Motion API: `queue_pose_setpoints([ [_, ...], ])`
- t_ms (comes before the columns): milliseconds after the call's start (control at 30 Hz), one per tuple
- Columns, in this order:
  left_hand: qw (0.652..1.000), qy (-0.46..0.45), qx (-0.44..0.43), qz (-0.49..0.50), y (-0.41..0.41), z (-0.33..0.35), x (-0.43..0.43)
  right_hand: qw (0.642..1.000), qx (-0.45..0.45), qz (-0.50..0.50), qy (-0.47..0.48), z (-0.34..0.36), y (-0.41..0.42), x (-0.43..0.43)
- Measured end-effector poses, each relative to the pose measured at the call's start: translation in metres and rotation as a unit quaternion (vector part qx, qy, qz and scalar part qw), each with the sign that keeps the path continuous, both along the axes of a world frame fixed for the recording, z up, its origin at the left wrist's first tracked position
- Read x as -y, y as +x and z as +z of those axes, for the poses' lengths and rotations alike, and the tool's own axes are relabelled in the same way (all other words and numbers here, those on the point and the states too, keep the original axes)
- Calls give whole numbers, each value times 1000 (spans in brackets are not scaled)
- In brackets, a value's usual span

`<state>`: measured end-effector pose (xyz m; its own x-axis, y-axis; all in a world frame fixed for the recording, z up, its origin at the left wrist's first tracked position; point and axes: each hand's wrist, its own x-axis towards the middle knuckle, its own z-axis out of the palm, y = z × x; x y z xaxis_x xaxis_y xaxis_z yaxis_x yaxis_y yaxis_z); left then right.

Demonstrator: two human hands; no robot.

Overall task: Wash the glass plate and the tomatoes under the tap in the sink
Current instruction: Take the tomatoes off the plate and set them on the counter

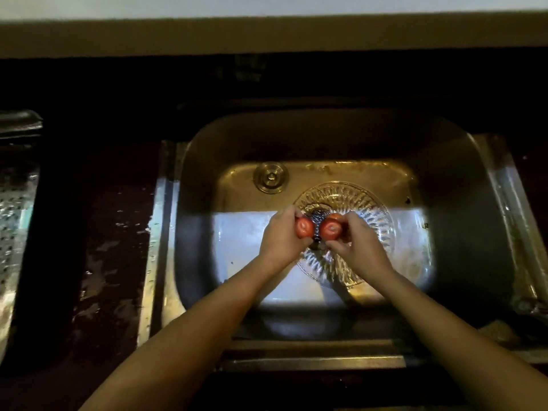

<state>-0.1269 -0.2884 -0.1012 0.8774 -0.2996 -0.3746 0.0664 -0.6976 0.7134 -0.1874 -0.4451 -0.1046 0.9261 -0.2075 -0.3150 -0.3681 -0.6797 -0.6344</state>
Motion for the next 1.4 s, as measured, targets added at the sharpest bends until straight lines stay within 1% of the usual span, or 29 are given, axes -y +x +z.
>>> queue_pose_setpoints([
  [167,992,-36,90,84,6,52,-65,996,76,43,-3,48,38,-39],
  [267,980,-59,111,155,11,80,-107,990,113,83,25,77,61,-74],
  [400,962,-32,145,229,15,102,-162,976,170,125,62,97,89,-130],
  [533,949,-6,135,284,14,99,-204,963,173,195,74,93,110,-184],
  [633,946,0,123,300,13,89,-223,957,162,227,77,83,121,-216],
  [733,941,-1,118,318,14,79,-235,957,164,233,59,76,128,-238],
  [800,942,4,111,318,15,74,-240,955,167,241,45,73,130,-248],
  [967,943,3,102,318,18,70,-249,958,143,247,22,70,132,-263],
  [1100,950,-4,92,299,20,71,-252,955,156,251,12,70,132,-266],
  [1400,962,16,87,259,19,76,-258,962,122,242,7,68,133,-267],
])
